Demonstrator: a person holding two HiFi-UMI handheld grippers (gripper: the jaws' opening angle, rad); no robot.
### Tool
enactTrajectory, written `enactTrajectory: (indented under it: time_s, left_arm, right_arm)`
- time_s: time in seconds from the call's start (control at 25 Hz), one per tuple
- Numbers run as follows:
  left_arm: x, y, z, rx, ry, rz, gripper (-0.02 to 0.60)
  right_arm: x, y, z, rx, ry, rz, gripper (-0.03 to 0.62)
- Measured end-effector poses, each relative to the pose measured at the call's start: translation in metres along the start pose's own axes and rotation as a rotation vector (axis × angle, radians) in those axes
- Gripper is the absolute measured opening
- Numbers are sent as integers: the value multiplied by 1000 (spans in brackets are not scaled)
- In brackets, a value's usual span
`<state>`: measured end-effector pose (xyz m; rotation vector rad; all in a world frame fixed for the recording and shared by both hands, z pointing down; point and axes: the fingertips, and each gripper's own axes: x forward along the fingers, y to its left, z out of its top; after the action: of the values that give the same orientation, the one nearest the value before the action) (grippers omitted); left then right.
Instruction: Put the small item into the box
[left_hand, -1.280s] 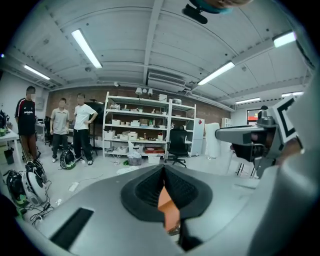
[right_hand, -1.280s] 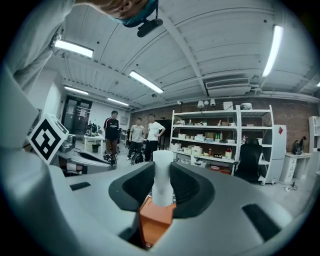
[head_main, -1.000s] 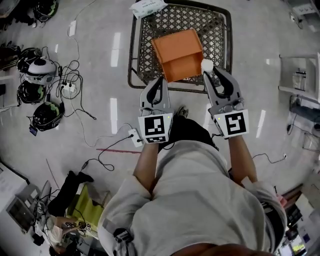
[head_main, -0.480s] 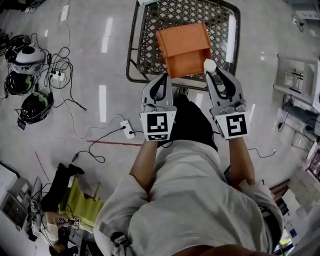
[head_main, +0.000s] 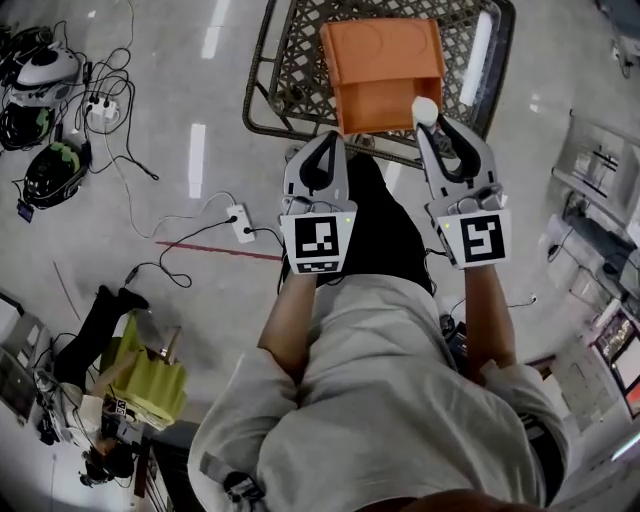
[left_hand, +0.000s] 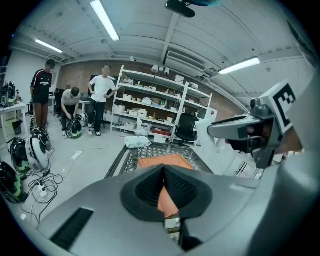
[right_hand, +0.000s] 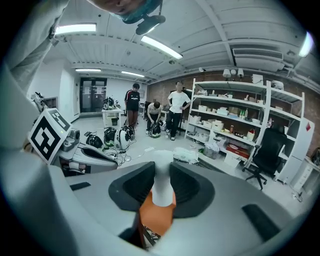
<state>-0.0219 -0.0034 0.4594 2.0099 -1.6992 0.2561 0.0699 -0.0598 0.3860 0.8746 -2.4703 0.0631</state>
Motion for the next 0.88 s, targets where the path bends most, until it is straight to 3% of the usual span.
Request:
enactTrajectory:
  time_s: [0.88]
  left_arm:
    - [23, 24, -73, -175, 66, 175, 9]
  right_arm:
    - [64, 28, -84, -183, 220, 305, 95]
